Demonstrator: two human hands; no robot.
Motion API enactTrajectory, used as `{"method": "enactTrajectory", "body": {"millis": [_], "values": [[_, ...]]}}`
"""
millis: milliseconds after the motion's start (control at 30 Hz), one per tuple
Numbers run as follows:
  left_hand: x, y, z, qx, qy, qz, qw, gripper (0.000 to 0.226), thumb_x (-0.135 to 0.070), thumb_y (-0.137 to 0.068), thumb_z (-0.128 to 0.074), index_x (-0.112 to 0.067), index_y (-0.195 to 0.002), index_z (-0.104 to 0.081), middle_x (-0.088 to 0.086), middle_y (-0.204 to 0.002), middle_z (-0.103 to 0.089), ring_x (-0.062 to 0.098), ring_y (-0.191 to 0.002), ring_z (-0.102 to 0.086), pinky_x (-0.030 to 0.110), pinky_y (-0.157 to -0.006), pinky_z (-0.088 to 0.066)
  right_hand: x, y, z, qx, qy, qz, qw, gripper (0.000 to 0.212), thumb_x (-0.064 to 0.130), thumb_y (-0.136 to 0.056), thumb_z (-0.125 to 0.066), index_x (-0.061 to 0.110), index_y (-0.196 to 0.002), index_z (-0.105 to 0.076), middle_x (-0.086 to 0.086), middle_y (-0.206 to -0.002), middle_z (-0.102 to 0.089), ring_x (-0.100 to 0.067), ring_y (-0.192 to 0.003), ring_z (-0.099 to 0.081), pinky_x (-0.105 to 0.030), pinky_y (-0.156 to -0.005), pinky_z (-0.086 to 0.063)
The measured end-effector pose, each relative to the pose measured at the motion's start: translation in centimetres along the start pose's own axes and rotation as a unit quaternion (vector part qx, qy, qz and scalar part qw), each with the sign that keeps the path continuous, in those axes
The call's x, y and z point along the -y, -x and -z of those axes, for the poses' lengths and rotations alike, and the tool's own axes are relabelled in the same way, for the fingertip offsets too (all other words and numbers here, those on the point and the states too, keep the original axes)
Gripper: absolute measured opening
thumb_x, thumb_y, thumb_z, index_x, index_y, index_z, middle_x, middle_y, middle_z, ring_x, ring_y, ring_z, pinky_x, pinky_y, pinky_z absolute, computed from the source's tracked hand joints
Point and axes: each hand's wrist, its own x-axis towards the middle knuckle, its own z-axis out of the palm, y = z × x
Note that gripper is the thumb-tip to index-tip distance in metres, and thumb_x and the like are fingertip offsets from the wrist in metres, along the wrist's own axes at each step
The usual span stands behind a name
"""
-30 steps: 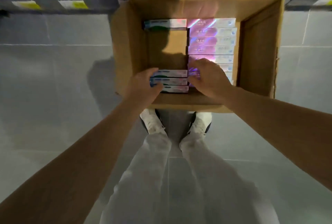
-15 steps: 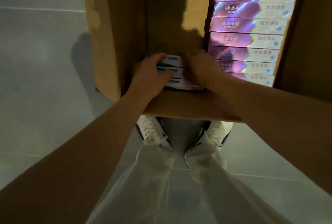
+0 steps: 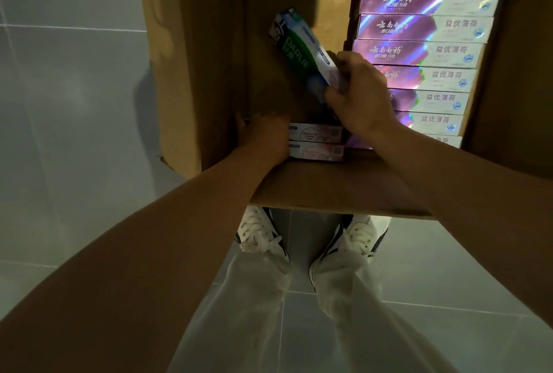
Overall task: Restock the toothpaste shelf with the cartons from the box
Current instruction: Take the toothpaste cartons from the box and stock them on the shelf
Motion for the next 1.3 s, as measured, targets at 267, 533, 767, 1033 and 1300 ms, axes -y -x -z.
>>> {"method": "enactTrajectory", "body": {"millis": [267, 533, 767, 1033, 1300], "values": [[0.6, 0.7, -0.1, -0.130, 0.006, -0.069, 0.989, 0.036, -0.014, -0.082, -0.062, -0.012, -0.118, -0.055, 0.014, -0.118, -0.056, 0.034, -0.106, -0.053, 0.044, -0.089, -0.042, 0.7, 1.1, 1.6, -0.049, -0.114, -0.074, 0.989, 0.063, 0.046, -0.072, -0.067, 0.011, -0.123, -0.055, -0.004, -0.103, -0.060, -0.024, -0.095, -0.059, -0.037, -0.082, -0.050], [0.0, 10.0, 9.6, -0.199, 0.141, -0.062, 0.968, 0.043, -0.029, -0.094, -0.053, -0.021, -0.136, -0.046, 0.010, -0.123, -0.060, 0.028, -0.109, -0.057, 0.044, -0.090, -0.050, 6.7, 4.6, 11.4, -0.099, -0.040, -0.056, 0.993, 0.056, 0.014, -0.079, -0.046, 0.012, -0.135, -0.048, -0.016, -0.111, -0.053, -0.023, -0.103, -0.044, -0.018, -0.084, -0.032], [-1.7, 24.0, 23.6, -0.202, 0.155, -0.109, 0.961, 0.044, -0.027, -0.095, -0.051, -0.013, -0.137, -0.049, 0.020, -0.125, -0.057, 0.036, -0.113, -0.053, 0.044, -0.096, -0.043, 18.9, 10.9, 24.9, -0.143, 0.011, -0.010, 0.990, 0.032, 0.017, -0.088, -0.039, 0.003, -0.110, -0.058, -0.015, -0.092, -0.057, -0.031, -0.098, -0.044, -0.028, -0.081, -0.030], [-1.7, 42.6, 35.4, -0.279, 0.103, -0.128, 0.946, 0.044, -0.029, -0.094, -0.050, -0.021, -0.137, -0.049, 0.015, -0.128, -0.058, 0.035, -0.114, -0.054, 0.046, -0.093, -0.046, 31.0, 19.9, 38.8, -0.140, 0.017, 0.091, 0.986, 0.034, 0.011, -0.079, -0.046, 0.008, -0.109, -0.063, -0.011, -0.090, -0.061, -0.027, -0.092, -0.048, -0.021, -0.071, -0.025], [-0.8, 60.4, 40.7, -0.401, 0.040, -0.073, 0.912, 0.044, -0.038, -0.094, -0.049, -0.035, -0.137, -0.046, 0.006, -0.129, -0.058, 0.034, -0.114, -0.053, 0.046, -0.090, -0.045, 41.8, 31.8, 50.7, -0.213, 0.012, 0.132, 0.968, 0.041, 0.012, -0.076, -0.045, 0.009, -0.113, -0.062, -0.011, -0.093, -0.058, -0.027, -0.093, -0.048, -0.028, -0.075, -0.035]]}}
